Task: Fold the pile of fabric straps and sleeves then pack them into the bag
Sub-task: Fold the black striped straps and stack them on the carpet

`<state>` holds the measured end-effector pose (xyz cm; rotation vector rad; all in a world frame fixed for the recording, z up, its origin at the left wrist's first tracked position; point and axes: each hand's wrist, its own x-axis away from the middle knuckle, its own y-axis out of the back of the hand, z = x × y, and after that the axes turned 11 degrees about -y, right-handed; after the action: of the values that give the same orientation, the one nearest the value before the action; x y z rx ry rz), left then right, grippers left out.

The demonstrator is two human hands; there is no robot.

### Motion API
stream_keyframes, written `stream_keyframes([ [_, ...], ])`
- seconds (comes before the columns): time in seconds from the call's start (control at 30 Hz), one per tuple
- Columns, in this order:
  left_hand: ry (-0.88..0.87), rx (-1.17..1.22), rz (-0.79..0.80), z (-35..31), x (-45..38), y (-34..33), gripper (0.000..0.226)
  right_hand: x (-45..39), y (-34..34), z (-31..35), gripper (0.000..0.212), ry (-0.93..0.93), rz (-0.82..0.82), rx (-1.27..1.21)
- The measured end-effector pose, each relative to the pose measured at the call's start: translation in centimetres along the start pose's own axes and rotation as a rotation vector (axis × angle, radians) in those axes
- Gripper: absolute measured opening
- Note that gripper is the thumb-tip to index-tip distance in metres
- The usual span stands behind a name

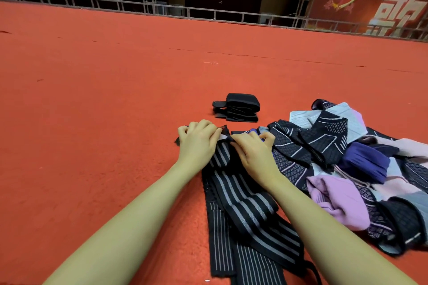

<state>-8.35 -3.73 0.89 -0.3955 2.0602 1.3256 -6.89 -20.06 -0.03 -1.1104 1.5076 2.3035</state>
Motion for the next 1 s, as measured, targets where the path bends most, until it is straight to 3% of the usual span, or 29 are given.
stream_keyframes([
  [0.2, 0.168, 0.008, 0.13, -0.9, -1.5, -1.0, 0.036, -0.5, 0.6, -1.7, 0.001, 0.168, -0.193, 0.222],
  [0.33, 0.359, 0.086, 0.081, -0.2, -2.3, -0.8, 0.037, -0.3, 1.6, -2.5, 0.022, 0.186, -0.309, 0.296],
  [0.53, 0.045, -0.118, 0.086, 0.4, -2.0, -0.5, 0.03, -2.1, 3.6, -4.6, 0.04, 0.086, -0.348, 0.477],
  [0.73, -0.031, -0.103, -0.018, -0.2, -2.7, -1.8, 0.018, -5.8, 4.6, -6.6, 0.036, -0.17, -0.343, 0.565],
  [0.9, -0.03, -0.135, -0.055, -0.1, -2.8, -1.9, 0.011, -4.5, 3.6, -6.2, 0.051, -0.154, -0.075, 0.343],
  [1.0, -0.035, -0.289, -0.038, 0.9, -2.2, -0.9, 0.009, -3.1, 4.0, -5.3, 0.046, -0.112, -0.064, 0.183],
])
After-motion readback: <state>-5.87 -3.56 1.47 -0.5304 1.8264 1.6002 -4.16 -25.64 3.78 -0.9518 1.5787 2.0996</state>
